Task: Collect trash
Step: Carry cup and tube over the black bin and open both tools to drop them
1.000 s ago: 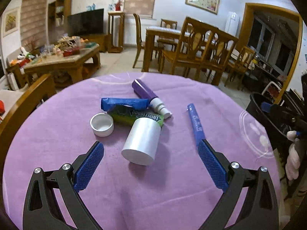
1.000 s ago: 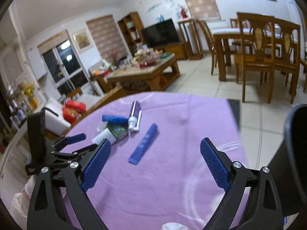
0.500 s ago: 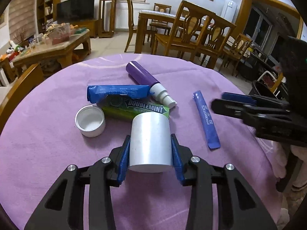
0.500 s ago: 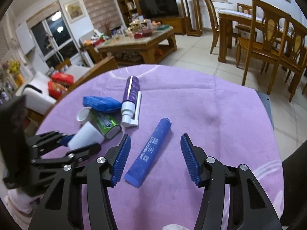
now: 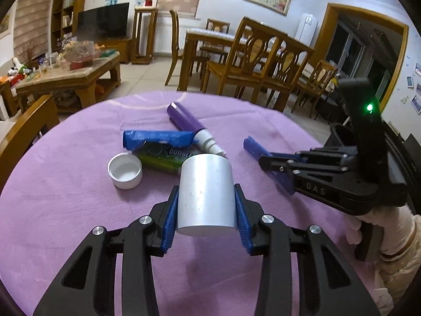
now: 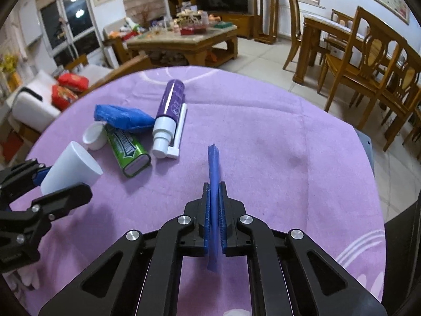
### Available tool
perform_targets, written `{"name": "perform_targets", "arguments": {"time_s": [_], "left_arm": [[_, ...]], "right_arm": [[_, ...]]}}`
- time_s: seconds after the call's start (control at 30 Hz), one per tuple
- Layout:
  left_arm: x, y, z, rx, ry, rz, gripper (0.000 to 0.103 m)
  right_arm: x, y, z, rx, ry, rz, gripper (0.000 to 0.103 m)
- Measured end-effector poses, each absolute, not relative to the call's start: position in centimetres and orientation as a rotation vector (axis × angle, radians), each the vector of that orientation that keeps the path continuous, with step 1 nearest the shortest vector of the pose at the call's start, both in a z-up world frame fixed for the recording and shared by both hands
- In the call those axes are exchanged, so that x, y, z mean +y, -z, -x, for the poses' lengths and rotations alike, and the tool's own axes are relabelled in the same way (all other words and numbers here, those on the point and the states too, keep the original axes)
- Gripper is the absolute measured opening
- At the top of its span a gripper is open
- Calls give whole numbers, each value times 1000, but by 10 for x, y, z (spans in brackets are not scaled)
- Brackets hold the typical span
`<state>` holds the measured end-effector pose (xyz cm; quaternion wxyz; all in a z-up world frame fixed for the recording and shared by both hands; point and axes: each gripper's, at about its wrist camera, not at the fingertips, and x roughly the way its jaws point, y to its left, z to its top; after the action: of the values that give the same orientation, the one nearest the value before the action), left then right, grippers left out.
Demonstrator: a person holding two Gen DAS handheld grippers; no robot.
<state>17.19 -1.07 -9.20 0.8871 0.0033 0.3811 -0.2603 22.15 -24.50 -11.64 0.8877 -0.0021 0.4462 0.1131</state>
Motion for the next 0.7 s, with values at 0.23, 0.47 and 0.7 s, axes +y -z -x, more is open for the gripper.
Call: {"name": "perform_targets", "arguments": {"time_s": [0.23, 0.47, 0.7], "left_arm": [[-30, 59, -142, 683, 589, 14, 39], [-101, 30, -112, 605, 708, -6, 39], [-195, 28, -95, 595, 846, -22, 39]], "right_arm": [[-300, 72, -166, 727, -297, -162, 7], [-390, 24, -94, 517, -205, -241, 7], [-491, 10, -37, 416, -60, -294, 7]]}}
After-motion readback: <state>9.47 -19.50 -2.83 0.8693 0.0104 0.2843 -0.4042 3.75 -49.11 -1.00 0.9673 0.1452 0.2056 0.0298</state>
